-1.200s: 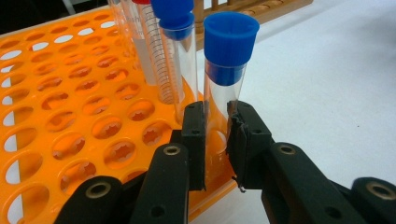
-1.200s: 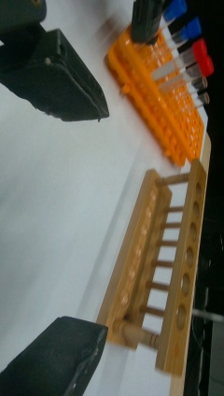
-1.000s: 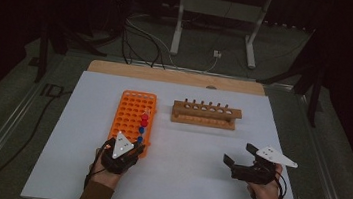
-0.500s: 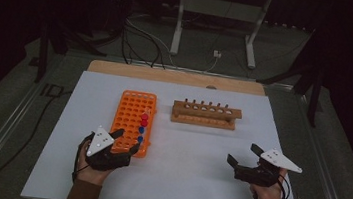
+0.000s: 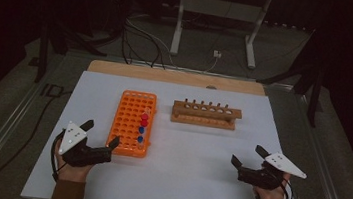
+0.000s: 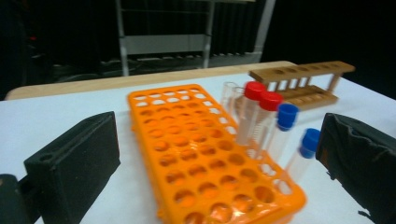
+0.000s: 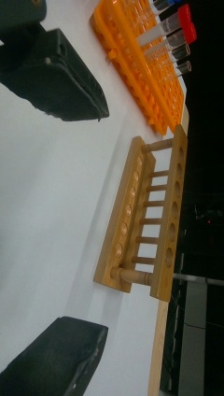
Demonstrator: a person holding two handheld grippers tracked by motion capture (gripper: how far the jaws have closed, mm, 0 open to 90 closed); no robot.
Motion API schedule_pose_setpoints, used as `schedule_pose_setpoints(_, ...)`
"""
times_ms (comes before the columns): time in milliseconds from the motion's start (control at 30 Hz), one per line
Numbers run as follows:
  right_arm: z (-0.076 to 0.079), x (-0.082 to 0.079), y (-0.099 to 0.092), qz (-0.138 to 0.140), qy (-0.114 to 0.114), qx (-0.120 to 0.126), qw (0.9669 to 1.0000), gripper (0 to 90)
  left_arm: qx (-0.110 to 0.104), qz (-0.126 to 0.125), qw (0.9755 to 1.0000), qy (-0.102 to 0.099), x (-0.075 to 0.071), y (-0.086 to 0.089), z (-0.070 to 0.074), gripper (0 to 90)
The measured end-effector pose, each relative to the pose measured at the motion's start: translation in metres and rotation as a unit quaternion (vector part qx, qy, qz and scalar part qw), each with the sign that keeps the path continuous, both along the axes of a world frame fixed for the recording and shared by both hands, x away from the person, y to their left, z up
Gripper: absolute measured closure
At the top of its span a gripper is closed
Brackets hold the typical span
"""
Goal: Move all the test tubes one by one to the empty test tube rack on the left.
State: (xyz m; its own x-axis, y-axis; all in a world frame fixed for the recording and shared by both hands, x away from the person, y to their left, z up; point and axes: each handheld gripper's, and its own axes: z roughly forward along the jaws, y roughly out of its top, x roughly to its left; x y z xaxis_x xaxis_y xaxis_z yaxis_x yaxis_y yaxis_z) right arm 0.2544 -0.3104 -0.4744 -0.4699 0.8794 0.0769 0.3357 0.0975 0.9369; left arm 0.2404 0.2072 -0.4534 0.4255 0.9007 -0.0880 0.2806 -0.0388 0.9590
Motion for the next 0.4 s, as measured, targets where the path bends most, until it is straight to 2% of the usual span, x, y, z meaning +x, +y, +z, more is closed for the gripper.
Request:
schedule_pose_setpoints(167,-0.0017,0.0006,0.0015,-0.007,-0.003,-0.015,0.9999,0.1,-0.006,0.017,0.9998,0.003,0.0015,0.0091,-0.0047,0.6)
schedule_pose_setpoints(400,-0.0033,0.0021,0.003,-0.015,0.003,-0.016,0.9998,0.1,-0.019,0.028,0.9994,0.008,0.0035,0.0112,-0.0087,0.6)
